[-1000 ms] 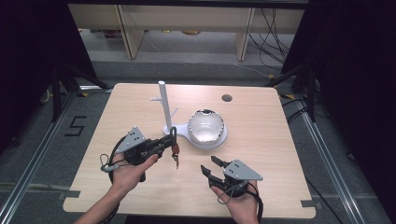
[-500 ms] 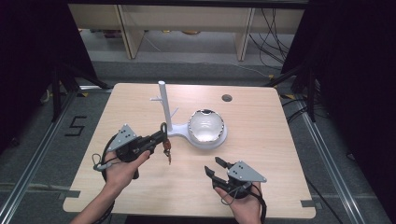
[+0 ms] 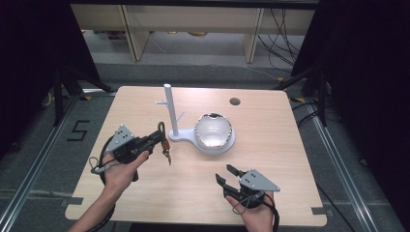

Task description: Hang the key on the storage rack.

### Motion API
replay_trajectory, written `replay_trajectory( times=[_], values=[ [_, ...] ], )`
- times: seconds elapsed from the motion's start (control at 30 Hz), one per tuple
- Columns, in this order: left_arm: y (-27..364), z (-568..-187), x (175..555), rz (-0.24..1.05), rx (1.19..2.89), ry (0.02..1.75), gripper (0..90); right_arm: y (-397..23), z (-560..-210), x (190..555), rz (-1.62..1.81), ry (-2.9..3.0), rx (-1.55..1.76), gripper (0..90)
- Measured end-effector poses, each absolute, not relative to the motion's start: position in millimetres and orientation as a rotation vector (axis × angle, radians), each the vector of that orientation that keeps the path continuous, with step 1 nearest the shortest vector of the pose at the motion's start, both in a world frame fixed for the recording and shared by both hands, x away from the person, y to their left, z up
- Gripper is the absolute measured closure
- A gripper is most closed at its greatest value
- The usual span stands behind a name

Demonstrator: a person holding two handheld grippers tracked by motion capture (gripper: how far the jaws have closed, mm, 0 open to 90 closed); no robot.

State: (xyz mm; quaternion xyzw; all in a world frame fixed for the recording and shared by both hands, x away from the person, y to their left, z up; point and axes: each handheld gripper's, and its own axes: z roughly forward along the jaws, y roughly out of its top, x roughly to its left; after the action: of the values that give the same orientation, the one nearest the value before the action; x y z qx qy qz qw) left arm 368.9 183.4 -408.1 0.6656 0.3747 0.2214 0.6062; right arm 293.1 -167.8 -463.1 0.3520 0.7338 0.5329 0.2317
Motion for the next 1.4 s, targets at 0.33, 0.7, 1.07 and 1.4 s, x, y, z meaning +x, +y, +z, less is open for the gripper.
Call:
replay_trajectory(
  times=[0.33, 0.7, 1.07, 1.4],
  values=[
    [193.8, -408.4, 376.6, 0.554, 1.521, 0.909, 83.4, -174.3, -467.4, 290.2, 1.454, 2.018, 1.001, 49.2],
    [198.9, -411.1, 386.0, 0.584, 1.506, 0.937, 83.4, -178.7, -471.4, 287.6, 1.436, 2.022, 1.029, 48.6],
    [201.0, -411.3, 396.5, 0.631, 1.502, 0.956, 83.4, -175.7, -477.7, 289.8, 1.462, 2.03, 1.001, 48.3],
    [199.9, -410.5, 407.4, 0.676, 1.499, 0.973, 83.4, -175.3, -476.1, 289.2, 1.444, 2.047, 1.012, 48.0]
  ],
)
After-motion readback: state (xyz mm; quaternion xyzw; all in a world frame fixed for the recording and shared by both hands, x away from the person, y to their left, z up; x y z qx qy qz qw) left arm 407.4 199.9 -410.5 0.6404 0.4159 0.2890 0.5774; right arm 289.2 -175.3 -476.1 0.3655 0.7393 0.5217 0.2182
